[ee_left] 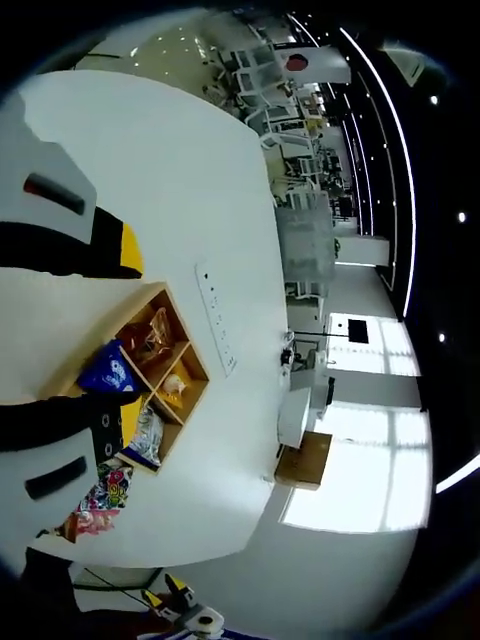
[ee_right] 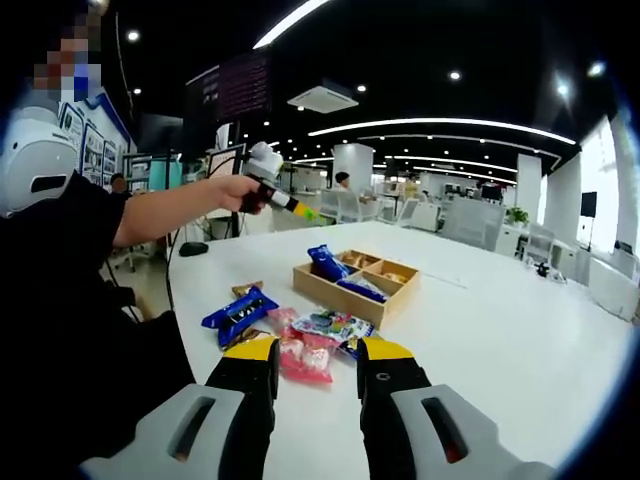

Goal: Pick up the scattered marshmallows, QQ candies, Oreo cookies, and mixed nuts on the table and sort them into separate containers

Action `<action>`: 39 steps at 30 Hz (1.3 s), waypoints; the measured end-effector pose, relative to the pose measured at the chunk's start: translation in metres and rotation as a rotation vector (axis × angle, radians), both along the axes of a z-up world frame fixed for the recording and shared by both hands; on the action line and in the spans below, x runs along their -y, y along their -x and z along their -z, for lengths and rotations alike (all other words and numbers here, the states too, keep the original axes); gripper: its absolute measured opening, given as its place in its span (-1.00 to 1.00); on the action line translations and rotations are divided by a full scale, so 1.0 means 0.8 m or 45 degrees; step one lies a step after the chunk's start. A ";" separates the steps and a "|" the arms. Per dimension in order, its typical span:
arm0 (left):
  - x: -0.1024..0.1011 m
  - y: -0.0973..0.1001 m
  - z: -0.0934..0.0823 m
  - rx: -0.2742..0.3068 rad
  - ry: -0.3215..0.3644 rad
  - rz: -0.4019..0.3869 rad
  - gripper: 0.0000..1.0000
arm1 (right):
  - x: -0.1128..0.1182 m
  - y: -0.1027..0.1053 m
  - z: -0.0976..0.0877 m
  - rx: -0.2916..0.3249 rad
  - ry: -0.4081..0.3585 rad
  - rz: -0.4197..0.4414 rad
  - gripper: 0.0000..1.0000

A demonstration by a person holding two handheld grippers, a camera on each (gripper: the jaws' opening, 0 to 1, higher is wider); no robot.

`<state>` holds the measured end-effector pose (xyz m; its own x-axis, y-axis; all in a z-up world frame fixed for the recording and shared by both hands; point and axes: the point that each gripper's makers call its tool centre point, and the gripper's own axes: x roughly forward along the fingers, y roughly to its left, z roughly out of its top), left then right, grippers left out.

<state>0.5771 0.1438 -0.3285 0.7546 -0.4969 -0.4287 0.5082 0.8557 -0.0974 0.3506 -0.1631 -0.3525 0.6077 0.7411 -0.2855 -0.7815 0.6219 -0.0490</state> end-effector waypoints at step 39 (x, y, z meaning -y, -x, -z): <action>-0.065 0.081 0.008 0.012 -0.001 -0.016 -0.07 | -0.023 -0.008 0.003 0.031 0.052 -0.064 -0.41</action>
